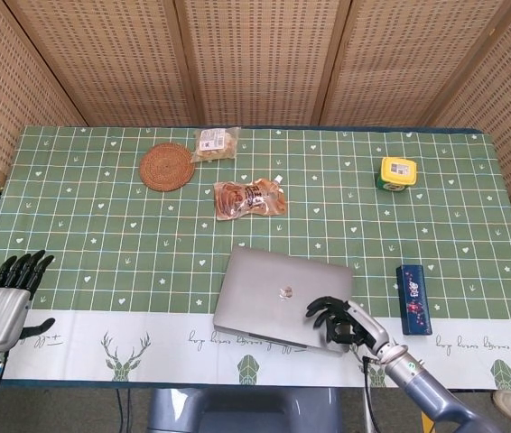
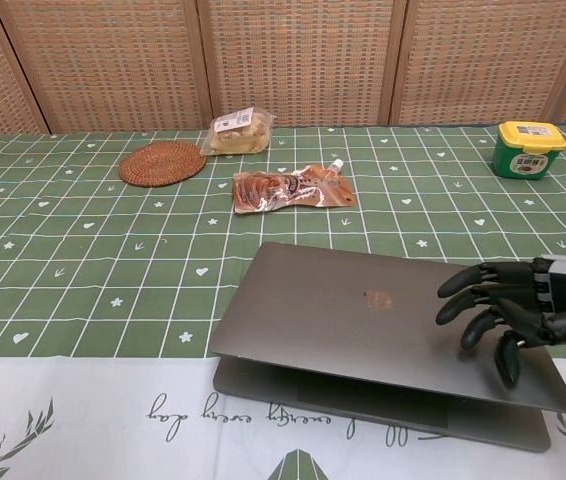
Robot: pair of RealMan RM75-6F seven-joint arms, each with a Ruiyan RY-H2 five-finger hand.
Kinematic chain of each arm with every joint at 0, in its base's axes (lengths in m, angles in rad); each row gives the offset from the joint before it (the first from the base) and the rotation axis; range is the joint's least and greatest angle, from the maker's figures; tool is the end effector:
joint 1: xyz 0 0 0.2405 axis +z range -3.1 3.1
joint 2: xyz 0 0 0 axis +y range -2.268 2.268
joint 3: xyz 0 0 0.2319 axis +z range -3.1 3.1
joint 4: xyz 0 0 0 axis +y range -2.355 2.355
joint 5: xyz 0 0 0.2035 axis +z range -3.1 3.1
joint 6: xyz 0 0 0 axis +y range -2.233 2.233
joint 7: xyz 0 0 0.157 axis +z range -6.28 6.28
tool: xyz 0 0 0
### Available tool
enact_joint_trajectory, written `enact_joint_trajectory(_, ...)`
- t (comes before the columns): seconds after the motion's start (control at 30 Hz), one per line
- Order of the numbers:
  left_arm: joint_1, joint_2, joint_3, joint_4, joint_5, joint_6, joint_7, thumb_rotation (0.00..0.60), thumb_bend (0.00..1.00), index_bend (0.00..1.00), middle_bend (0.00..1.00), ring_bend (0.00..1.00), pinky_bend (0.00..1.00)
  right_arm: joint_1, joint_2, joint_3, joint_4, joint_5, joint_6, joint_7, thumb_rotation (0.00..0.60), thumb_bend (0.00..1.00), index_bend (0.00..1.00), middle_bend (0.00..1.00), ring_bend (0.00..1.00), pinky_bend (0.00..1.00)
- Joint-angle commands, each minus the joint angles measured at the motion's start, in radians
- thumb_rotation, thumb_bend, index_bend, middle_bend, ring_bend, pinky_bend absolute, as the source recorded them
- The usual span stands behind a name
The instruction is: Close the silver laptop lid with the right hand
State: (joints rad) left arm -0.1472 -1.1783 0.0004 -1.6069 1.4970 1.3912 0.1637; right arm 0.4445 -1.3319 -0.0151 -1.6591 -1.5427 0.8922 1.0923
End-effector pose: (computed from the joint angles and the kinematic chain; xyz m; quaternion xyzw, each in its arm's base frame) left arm -0.2799 0.1971 0.1161 -0.6572 -0.3732 -0.3318 0.5645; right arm -0.1972 -0.2242 -0.0045 0.4185 -0.7995 0.4231 0.0817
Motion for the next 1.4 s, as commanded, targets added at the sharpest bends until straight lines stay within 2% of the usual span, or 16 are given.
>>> enact_joint_trajectory(0.03, 0.000, 0.000, 0.001, -0.001, -0.002, -0.003, 0.003, 0.600, 0.08, 0.00, 0.00, 0.00, 0.00, 0.001, -0.012, -0.007, 0.012, -0.003, 0.003, 0.009, 0.600, 0.86, 0.36, 0.43, 0.43, 0.61)
enact_joint_trajectory(0.5, -0.004, -0.001, 0.002, -0.002, -0.015, -0.019, 0.018, 0.600, 0.08, 0.00, 0.00, 0.00, 0.00, 0.004, -0.068, -0.042, 0.079, -0.019, 0.009, 0.059, 0.600, 0.86, 0.36, 0.43, 0.43, 0.61)
enact_joint_trajectory(0.9, -0.004, 0.001, 0.003, -0.005, -0.016, -0.021, 0.022, 0.600, 0.08, 0.00, 0.00, 0.00, 0.00, 0.012, -0.076, -0.060, 0.090, -0.032, 0.022, 0.077, 0.600, 0.85, 0.36, 0.43, 0.43, 0.61)
enact_joint_trajectory(1.0, -0.003, 0.001, 0.002, -0.005, -0.016, -0.017, 0.020, 0.600, 0.08, 0.00, 0.00, 0.00, 0.00, 0.006, -0.065, -0.054, 0.082, -0.040, 0.058, 0.073, 0.600, 0.84, 0.35, 0.42, 0.43, 0.60)
enact_joint_trajectory(1.17, -0.001, 0.001, 0.001, -0.004, -0.011, -0.009, 0.013, 0.600, 0.08, 0.00, 0.00, 0.00, 0.00, -0.017, -0.020, -0.026, 0.058, -0.051, 0.158, 0.012, 0.600, 0.72, 0.28, 0.32, 0.35, 0.48)
enact_joint_trajectory(1.27, 0.000, 0.002, -0.001, -0.004, -0.007, -0.002, 0.008, 0.600, 0.08, 0.00, 0.00, 0.00, 0.00, -0.036, 0.027, -0.003, 0.046, -0.046, 0.221, -0.040, 0.600, 0.62, 0.22, 0.21, 0.23, 0.31)
enact_joint_trajectory(1.4, 0.003, 0.004, -0.001, -0.006, -0.004, 0.005, 0.005, 0.600, 0.08, 0.00, 0.00, 0.00, 0.00, -0.059, 0.091, 0.018, 0.042, -0.027, 0.278, -0.098, 0.600, 0.54, 0.17, 0.11, 0.13, 0.16)
